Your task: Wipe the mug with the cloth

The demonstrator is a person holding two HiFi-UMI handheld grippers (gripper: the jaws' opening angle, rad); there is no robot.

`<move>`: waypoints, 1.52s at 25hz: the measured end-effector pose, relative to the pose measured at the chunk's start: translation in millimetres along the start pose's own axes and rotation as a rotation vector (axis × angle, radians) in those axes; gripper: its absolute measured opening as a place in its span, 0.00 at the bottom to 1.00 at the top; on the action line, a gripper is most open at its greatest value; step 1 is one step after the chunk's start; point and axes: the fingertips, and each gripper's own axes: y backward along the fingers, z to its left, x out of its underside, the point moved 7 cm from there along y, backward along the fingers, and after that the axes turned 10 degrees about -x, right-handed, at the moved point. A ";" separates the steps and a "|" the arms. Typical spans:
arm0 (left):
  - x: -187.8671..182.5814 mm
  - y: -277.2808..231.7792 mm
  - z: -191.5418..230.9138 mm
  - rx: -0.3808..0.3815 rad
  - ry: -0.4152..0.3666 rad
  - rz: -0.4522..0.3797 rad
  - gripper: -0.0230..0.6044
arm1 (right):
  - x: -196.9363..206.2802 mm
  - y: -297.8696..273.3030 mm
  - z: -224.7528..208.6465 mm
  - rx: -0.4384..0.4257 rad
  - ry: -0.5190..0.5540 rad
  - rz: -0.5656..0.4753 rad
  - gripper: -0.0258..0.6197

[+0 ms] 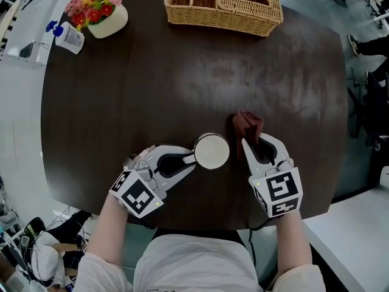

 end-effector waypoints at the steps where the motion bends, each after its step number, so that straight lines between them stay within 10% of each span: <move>1: -0.1 -0.4 0.5 0.011 -0.002 0.000 0.15 | -5.4 -3.4 -0.1 -0.007 0.019 0.005 0.17; 16: 3.9 0.7 9.8 0.014 0.099 0.021 0.15 | -6.7 -14.7 41.3 -0.169 0.292 0.129 0.17; 38: -1.7 -4.8 14.9 0.066 -0.040 0.129 0.15 | 20.4 25.2 58.4 -0.326 0.181 0.138 0.17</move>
